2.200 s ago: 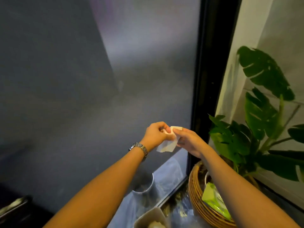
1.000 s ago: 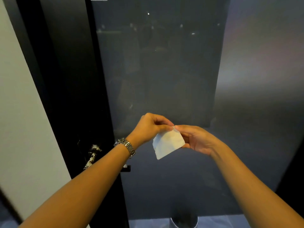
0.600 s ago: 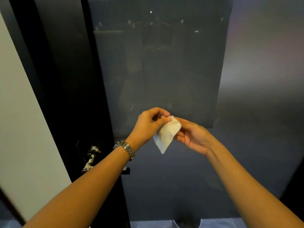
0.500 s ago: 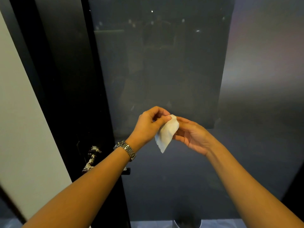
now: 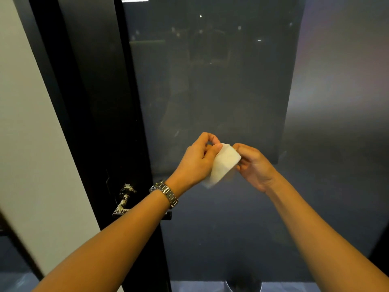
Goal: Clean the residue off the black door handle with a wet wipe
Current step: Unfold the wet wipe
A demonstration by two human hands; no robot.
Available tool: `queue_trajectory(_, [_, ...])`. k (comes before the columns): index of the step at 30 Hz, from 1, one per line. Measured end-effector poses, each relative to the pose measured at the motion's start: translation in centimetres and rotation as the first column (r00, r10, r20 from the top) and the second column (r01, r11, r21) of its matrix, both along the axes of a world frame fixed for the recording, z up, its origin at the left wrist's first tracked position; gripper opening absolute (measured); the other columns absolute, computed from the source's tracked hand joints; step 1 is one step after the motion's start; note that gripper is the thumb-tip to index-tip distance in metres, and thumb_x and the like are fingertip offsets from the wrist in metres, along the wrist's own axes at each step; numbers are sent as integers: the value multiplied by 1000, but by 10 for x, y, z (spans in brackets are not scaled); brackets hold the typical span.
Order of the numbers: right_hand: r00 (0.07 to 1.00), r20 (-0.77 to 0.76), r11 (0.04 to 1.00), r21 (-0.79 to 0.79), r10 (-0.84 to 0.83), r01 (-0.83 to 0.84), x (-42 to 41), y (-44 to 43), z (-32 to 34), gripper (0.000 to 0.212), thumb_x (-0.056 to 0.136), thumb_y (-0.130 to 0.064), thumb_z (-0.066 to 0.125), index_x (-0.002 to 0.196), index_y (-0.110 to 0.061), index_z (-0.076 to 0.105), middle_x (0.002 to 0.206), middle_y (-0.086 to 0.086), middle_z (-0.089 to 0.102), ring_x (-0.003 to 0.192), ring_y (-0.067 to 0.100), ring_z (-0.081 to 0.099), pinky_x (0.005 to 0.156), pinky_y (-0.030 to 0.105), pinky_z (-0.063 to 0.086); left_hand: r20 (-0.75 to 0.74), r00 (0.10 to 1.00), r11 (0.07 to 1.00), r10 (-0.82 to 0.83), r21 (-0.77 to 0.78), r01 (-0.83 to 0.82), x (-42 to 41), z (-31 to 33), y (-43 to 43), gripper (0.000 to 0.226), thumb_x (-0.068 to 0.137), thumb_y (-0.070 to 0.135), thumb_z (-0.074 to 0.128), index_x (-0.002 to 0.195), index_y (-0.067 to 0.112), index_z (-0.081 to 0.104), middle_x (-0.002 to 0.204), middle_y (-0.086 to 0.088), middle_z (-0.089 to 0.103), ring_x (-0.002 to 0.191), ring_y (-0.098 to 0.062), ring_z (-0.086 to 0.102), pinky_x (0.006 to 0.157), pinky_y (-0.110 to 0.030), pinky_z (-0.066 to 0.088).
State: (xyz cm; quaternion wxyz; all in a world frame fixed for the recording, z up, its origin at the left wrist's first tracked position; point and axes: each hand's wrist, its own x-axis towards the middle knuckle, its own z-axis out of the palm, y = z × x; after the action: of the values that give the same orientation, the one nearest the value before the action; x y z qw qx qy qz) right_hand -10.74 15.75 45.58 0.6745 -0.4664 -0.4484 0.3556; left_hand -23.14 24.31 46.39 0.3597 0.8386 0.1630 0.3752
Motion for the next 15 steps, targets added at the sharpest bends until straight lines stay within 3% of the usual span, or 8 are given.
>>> queue_trajectory(3, [999,-9,999,-22,44,-44,2,-5,1,33,72,-10,50,42,-21,43,44,-9,41,47,5,44,49,18,40,-26,1000,1000,-6,12,6,-4,3,3,9,91,30,51,88,23,53,74,-15,61,65,-14,55,57,-22,44])
queue_trajectory(5, [995,-32,995,-22,94,-95,5,-7,1,23,71,-9,52,51,-16,44,47,-6,49,52,10,53,48,22,48,-56,998,998,-42,-42,40,-8,6,8,17,88,36,56,81,21,59,63,-13,54,60,-18,49,57,-28,40])
queue_trajectory(8, [991,45,990,-76,124,-120,7,-9,1,8,74,-14,61,73,-12,52,55,-8,58,55,9,57,50,20,48,-184,979,991,-86,-120,65,-17,12,14,29,80,48,60,76,20,66,66,-5,58,63,-13,51,61,-27,40])
queue_trajectory(11, [966,166,964,-214,197,-160,11,-8,2,30,71,-26,66,97,-12,63,78,-3,69,71,10,66,61,21,52,-348,928,980,-132,-184,71,-27,18,21,31,74,48,68,77,17,72,71,-1,58,67,-11,50,65,-26,37])
queue_trajectory(15, [927,293,926,-358,235,-121,11,-8,3,21,65,-22,79,78,-14,65,72,-3,66,68,10,60,61,20,48,-328,911,931,-250,-339,133,-36,18,31,11,72,27,75,73,17,70,71,5,65,72,-11,58,69,-23,44])
